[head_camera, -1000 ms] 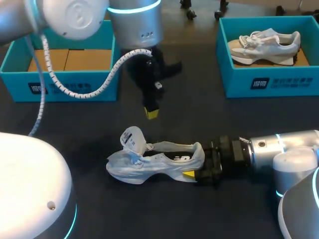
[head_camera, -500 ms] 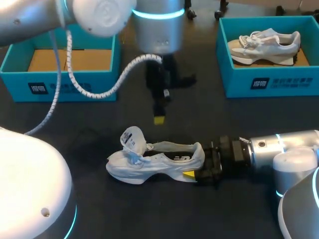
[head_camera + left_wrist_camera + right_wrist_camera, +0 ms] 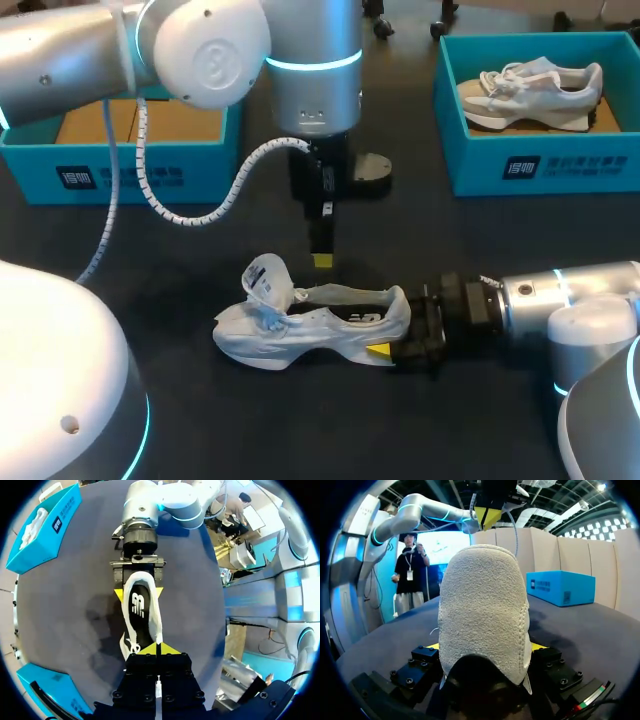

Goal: Take the shoe out of the shoebox, open the shoe tongue, remove and reinsert the insole, then place the shoe into the shoebox

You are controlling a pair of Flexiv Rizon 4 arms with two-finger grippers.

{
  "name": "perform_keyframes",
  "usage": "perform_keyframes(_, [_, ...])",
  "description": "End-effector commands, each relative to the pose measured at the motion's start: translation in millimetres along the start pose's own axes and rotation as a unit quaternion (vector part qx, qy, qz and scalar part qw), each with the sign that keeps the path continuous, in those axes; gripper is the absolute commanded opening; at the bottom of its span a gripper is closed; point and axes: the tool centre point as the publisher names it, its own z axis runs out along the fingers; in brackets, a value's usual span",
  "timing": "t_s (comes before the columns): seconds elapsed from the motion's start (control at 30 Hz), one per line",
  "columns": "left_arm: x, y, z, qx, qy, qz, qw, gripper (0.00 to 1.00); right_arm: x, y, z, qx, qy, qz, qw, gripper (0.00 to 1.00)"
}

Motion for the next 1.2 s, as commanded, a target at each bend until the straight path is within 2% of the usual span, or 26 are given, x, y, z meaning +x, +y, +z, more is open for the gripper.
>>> perform_keyframes(0.03, [2.2,2.6,-0.3,0.002,-0.003,0.001,1.0,0.0,0.2,-0.9,2.3,0.001,0.0,0.0,1.0,0.0])
perform_keyframes(0.2, [-9.4,-15.4,31.0,0.015,0.0,0.047,0.999,0.0,0.2,-0.9,2.3,0.001,0.0,0.0,1.0,0.0])
perform_keyframes(0.23, [-12.7,-17.6,38.0,0.006,0.0,0.049,0.999,0.0,0.2,-0.9,2.3,0.001,0.0,0.0,1.0,0.0])
perform_keyframes(0.73, [-12.7,-17.6,38.0,0.006,0.0,0.049,0.999,0.0,0.2,-0.9,2.3,0.001,0.0,0.0,1.0,0.0])
perform_keyframes(0.9, [-17.8,-19.1,57.8,0.002,0.028,0.053,0.998,0.0,0.2,-0.9,2.3,0.001,0.0,0.0,1.0,0.0])
perform_keyframes(1.2, [-16.9,-17.1,56.5,0.002,0.017,0.053,0.998,0.0,0.2,-0.9,2.3,0.001,0.0,0.0,1.0,0.0])
